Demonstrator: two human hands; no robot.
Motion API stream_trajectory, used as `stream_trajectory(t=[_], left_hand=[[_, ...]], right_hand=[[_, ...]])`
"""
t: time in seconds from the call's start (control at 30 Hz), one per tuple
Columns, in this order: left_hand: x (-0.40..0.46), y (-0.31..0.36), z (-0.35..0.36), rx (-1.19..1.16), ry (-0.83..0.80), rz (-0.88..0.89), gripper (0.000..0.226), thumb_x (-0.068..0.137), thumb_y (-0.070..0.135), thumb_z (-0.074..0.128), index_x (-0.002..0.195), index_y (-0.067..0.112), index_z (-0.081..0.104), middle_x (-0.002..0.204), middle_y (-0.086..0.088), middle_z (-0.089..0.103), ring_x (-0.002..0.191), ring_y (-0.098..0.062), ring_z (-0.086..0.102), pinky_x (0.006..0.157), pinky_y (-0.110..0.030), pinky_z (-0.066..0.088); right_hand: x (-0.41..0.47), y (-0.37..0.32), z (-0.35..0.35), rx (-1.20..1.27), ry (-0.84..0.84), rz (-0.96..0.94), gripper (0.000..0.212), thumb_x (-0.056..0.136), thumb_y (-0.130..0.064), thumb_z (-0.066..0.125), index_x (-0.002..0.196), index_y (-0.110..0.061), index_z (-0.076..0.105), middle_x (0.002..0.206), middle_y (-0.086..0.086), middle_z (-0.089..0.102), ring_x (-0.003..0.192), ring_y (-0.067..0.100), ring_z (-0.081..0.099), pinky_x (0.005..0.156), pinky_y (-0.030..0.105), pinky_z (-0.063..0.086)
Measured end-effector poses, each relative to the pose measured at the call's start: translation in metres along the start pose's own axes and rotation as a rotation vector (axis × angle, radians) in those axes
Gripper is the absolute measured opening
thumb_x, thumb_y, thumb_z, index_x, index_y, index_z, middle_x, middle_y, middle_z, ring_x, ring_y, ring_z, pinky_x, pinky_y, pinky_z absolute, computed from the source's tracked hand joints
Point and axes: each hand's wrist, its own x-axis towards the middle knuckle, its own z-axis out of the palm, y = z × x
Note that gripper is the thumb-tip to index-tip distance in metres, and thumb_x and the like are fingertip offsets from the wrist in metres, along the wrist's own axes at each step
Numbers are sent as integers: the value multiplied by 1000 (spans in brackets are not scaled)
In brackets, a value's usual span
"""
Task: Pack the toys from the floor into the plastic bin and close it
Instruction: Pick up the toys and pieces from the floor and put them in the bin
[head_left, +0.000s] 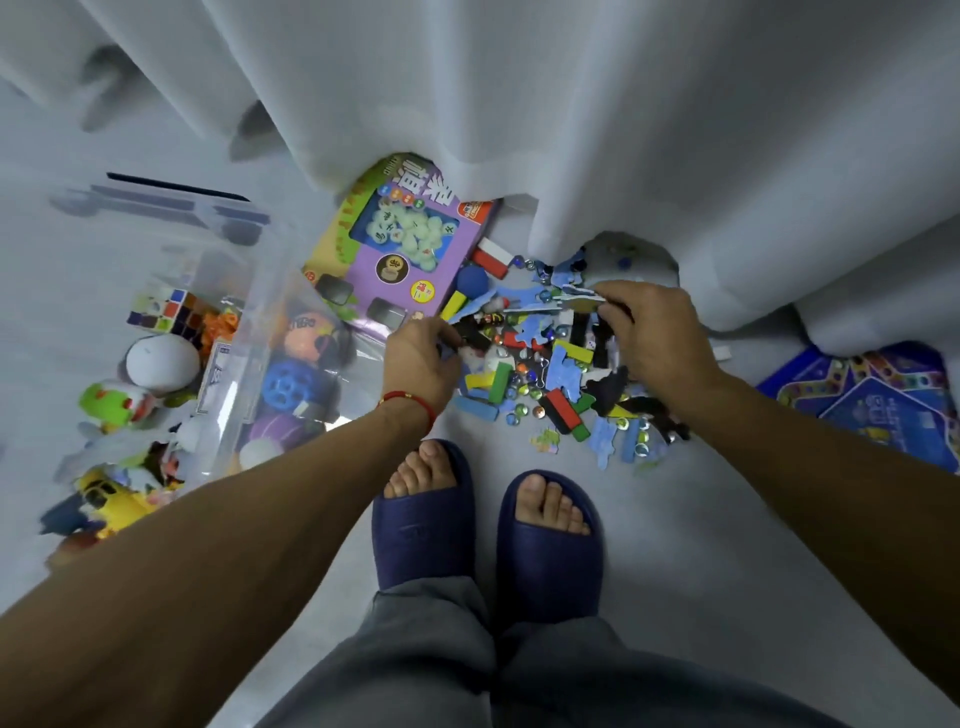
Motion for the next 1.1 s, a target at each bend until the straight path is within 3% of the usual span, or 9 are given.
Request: stream_trajectory(t=[0.13, 0.23, 0.4, 0.5, 0.63, 0.73, 0.8, 0.93, 1.1], left_hand=[[-27, 11, -40, -200, 55, -33, 16, 75, 7, 75, 88, 15, 71, 90, 0, 69, 75, -14, 63, 69, -25, 52], [-57, 18, -86, -379, 96, -52, 23, 75, 9, 81, 94, 18, 71, 93, 1, 69, 76, -15, 65, 72, -25, 55], [-117, -6, -186, -689, 233, -202, 29, 74, 4, 80, 97, 18, 69, 85, -7, 69, 67, -18, 64, 63, -30, 54], [-158, -43, -240, -709, 338, -256, 28, 77, -1, 77, 99, 15, 70, 81, -7, 63, 64, -14, 57, 55, -22, 48], [-203, -102, -287, -771, 401, -434, 21, 81, 8, 72, 101, 11, 68, 83, -15, 67, 67, -27, 57, 57, -31, 45], [-221, -126, -303, -875, 359, -575, 33, 90, 1, 56, 124, 2, 56, 84, -19, 58, 70, -28, 54, 63, -40, 42], [-227, -129, -307, -871, 341, -597, 40, 89, -5, 50, 128, 3, 52, 84, -17, 52, 64, -25, 55, 66, -40, 47], [-222, -113, -298, -770, 273, -521, 47, 81, 3, 56, 128, 10, 57, 109, -22, 60, 80, -24, 60, 81, -44, 57], [-194, -51, -252, -625, 173, -297, 36, 72, 19, 55, 104, 28, 69, 105, 1, 69, 96, -22, 67, 85, -51, 58]], right_hand=[[-10, -34, -53, 131, -9, 138, 26, 95, -18, 66, 120, -19, 72, 100, -1, 70, 88, 14, 61, 85, 26, 47], [-12, -75, -94, 265, -100, 203, 23, 87, -31, 73, 109, -28, 75, 109, 1, 73, 96, 23, 69, 92, 43, 57], [-26, -185, -134, 411, -482, 165, 27, 93, -11, 69, 120, -9, 63, 103, 12, 63, 70, 22, 73, 62, 27, 62], [-47, -265, -123, 388, -659, 26, 25, 93, -12, 69, 116, -7, 64, 102, 12, 67, 67, 15, 73, 60, 22, 60], [-76, -356, -74, 484, -851, -47, 23, 95, -7, 64, 118, -2, 64, 108, 16, 64, 90, 24, 70, 75, 38, 63], [-97, -393, -44, 352, -982, -94, 33, 100, -13, 58, 130, 0, 58, 127, 26, 61, 113, 40, 65, 89, 46, 58], [-104, -400, -36, 291, -975, -159, 38, 101, -15, 54, 134, 4, 54, 132, 33, 55, 119, 43, 59, 92, 47, 56], [-91, -371, -55, 215, -885, -192, 25, 100, -26, 57, 120, -14, 67, 116, 11, 70, 104, 19, 70, 90, 38, 59], [-53, -265, -114, 20, -730, -34, 24, 102, -23, 54, 120, -11, 64, 108, 10, 71, 90, 18, 71, 77, 33, 59]])
